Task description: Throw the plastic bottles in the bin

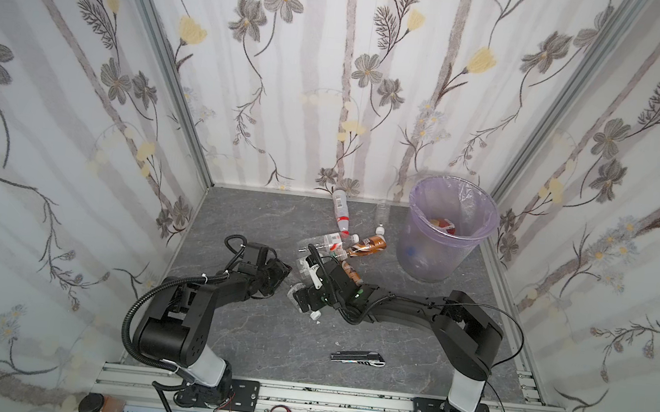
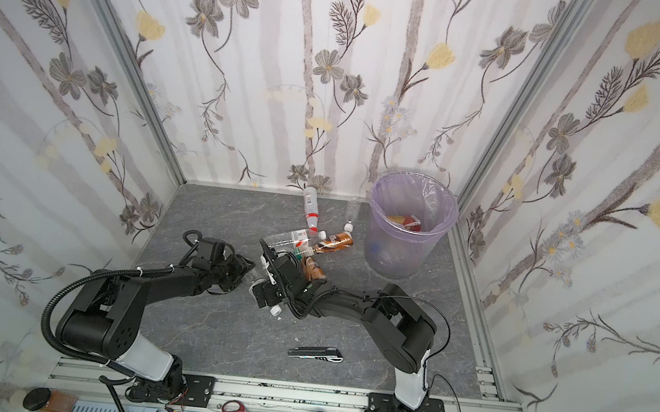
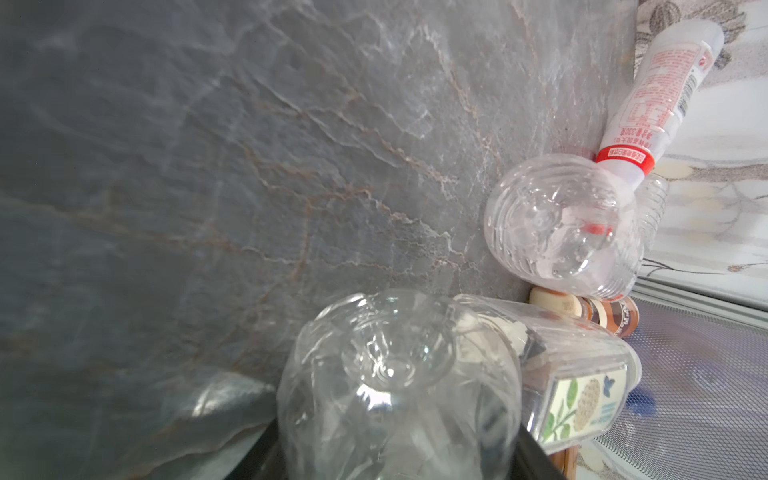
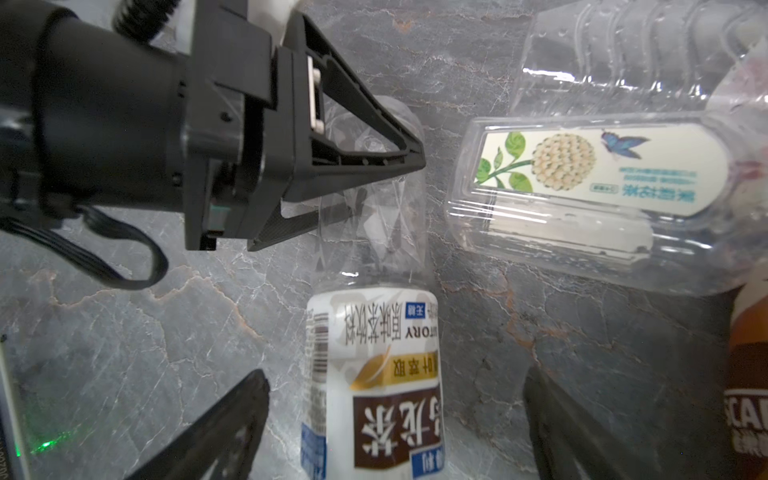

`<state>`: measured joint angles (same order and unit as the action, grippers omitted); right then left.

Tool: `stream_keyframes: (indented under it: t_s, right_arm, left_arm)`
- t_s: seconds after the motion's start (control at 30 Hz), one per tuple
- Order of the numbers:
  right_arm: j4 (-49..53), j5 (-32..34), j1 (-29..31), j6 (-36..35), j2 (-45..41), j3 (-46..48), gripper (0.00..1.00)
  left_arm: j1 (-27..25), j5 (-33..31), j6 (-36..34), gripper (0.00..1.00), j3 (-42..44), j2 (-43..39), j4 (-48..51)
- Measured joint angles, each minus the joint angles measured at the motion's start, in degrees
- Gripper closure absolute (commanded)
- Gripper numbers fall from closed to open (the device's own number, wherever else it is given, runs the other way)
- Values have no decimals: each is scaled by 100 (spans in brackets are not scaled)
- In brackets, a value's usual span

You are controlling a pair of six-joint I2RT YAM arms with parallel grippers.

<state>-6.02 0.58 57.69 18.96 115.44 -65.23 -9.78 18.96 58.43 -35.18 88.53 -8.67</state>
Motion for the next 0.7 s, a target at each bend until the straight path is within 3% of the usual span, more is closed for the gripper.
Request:
stream_keyframes:
  t_s: [0.47, 0.7]
  right_arm:
    - [28, -7, -111, 0, -898, 94, 0]
    - [15, -223, -660, 168, -1521, -192, 0]
  left_arm:
    - [356, 111, 354, 54, -195, -623, 691]
    - [498, 114, 905, 52, -1255, -940, 769]
